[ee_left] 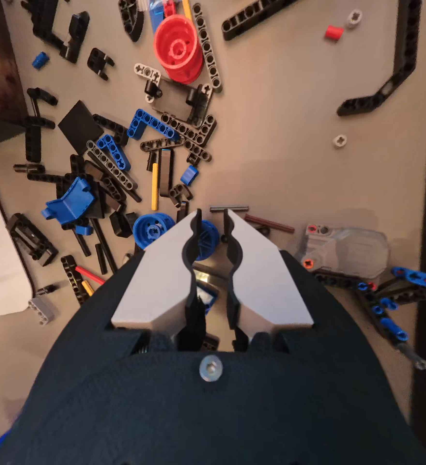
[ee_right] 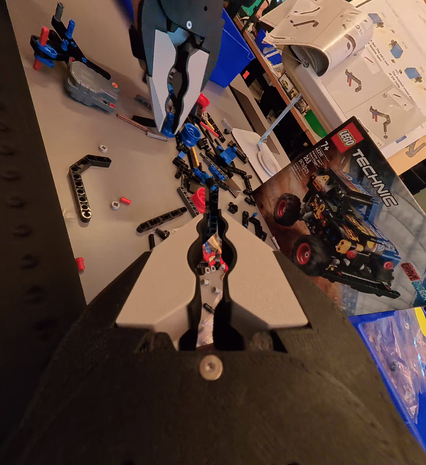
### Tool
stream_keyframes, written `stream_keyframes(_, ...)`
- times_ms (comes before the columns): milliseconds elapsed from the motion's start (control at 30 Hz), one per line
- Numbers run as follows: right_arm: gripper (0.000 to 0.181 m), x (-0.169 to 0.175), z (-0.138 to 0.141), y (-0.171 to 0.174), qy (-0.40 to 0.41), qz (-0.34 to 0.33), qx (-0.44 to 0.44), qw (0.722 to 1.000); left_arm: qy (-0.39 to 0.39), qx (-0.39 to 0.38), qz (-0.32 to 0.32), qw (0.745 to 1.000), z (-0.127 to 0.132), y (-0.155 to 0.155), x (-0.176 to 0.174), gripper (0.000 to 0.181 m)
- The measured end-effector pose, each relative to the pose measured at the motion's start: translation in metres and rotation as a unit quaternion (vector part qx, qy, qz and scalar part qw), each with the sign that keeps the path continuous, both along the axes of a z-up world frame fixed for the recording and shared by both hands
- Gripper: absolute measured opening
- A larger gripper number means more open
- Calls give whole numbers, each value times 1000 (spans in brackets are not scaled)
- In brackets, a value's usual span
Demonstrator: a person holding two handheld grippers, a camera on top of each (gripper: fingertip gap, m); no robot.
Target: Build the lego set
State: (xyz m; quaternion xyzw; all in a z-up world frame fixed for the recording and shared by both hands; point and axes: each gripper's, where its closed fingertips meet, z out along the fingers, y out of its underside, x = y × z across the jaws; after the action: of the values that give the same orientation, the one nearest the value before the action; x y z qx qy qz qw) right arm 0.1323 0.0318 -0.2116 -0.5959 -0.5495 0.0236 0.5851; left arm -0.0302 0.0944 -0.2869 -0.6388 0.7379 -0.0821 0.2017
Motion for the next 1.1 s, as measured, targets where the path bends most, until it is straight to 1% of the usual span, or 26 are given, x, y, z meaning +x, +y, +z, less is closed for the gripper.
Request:
stream_keyframes(200,5,0,-3,2,0,-2,-3,1000,27,12,-104,994,0,-5,3,17)
stream_keyframes(267,5,0,-3,2,0,-3,-4,1000,32,24,-130,991,-1,-4,5,18)
stream_keyframes(333,5,1,-3,3,0,-4,-5,1000,44,19,-154,987,-5,-9,5,19)
stream_keyframes(400,5,1,-4,4,0,-4,-7,1000,55,22,-168,984,-8,-9,6,18)
stream_keyframes(433,5,1,-5,4,-1,-5,-8,1000,58,20,-167,984,-9,-8,6,17)
stream_keyframes(500,5,2,-6,5,-1,-6,-9,1000,66,5,-169,983,-10,-10,5,5)
stream_keyframes(533,5,2,-6,5,-1,-7,-10,1000,62,3,-168,984,-11,-10,5,2)
stream_keyframes(667,5,1,-5,6,1,-5,-12,1000,39,-4,-147,988,-11,-10,6,2)
stream_keyframes(867,5,-3,-2,7,-5,1,-12,1000,5,14,-119,993,-10,-8,8,2)
stream_keyframes(1100,5,-13,11,11,-5,6,-5,1000,-23,17,-92,995,-8,-5,9,2)
